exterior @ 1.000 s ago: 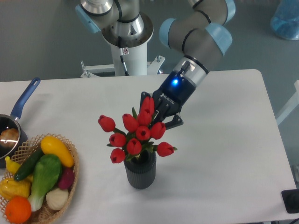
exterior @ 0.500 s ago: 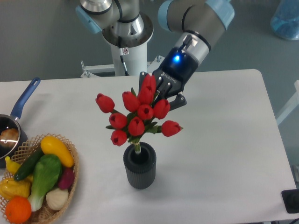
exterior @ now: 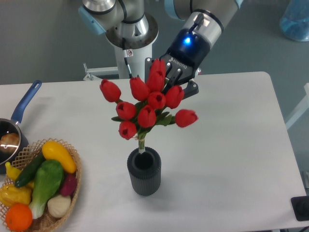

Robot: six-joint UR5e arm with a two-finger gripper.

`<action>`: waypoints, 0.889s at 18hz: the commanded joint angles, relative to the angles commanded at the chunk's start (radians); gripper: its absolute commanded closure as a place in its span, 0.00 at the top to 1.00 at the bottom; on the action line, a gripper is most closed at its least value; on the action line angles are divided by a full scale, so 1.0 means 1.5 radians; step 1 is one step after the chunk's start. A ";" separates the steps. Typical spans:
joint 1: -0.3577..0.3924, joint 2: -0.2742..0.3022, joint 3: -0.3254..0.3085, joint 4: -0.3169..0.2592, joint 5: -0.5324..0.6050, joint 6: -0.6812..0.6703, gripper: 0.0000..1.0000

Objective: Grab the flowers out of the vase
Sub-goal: 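Lift the gripped tulips straight up out of the dark vase, then carry the tulip bouquet away from the vase and hold it aloft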

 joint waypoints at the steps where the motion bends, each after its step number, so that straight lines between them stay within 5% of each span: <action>1: 0.005 0.000 0.003 -0.001 0.000 -0.007 0.00; 10: 0.094 -0.014 0.003 -0.001 0.016 0.041 0.00; 16: 0.105 -0.058 -0.006 -0.002 0.117 0.088 0.00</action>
